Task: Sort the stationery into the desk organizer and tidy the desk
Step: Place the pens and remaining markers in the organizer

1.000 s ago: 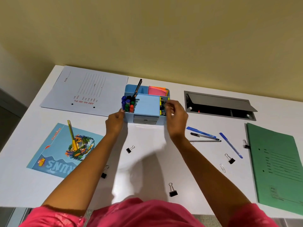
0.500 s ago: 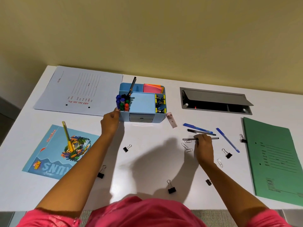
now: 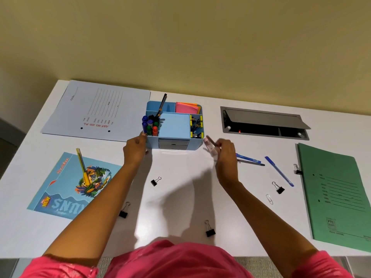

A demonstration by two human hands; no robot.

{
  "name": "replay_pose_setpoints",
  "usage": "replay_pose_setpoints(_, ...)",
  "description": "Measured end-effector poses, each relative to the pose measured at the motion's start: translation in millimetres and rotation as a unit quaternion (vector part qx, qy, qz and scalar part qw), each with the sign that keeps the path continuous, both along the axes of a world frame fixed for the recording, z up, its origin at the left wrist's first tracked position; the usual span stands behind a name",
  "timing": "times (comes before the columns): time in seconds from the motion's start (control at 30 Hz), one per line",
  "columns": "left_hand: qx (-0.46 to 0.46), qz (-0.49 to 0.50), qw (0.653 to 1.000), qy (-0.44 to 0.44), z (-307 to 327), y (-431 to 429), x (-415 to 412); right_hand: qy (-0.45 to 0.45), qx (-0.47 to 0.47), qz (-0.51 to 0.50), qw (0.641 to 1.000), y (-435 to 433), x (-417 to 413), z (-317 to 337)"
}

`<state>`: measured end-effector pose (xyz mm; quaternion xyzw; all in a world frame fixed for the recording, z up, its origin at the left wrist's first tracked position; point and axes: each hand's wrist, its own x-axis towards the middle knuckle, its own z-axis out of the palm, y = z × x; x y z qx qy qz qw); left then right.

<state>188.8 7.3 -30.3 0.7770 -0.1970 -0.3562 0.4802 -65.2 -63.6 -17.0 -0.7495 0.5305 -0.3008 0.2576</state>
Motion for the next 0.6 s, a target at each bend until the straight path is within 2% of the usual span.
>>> replay_pose_setpoints(0.07, 0.001, 0.002, 1.000, 0.001, 1, 0, 0, -0.120, 0.044, 0.020, 0.992, 2, 29, 29)
replay_pose_setpoints(0.1, 0.000, 0.002, 1.000, -0.001, 1, 0, 0, -0.149, 0.039, 0.026, 0.988, 2, 42, 42)
replay_pose_setpoints(0.3, 0.009, -0.006, 1.000, -0.024, 2, 2, 1, -0.172, -0.096, 0.022, 0.980, -8, 105, 86)
replay_pose_setpoints(0.47, 0.012, -0.008, 0.999, -0.030, 1, 2, 1, -0.200, -0.096, 0.037, 0.974, -14, 132, 94)
replay_pose_setpoints(0.6, 0.017, -0.003, 0.999, -0.026, 2, 2, 1, -0.188, -0.079, 0.059, 0.977, -22, 146, 87)
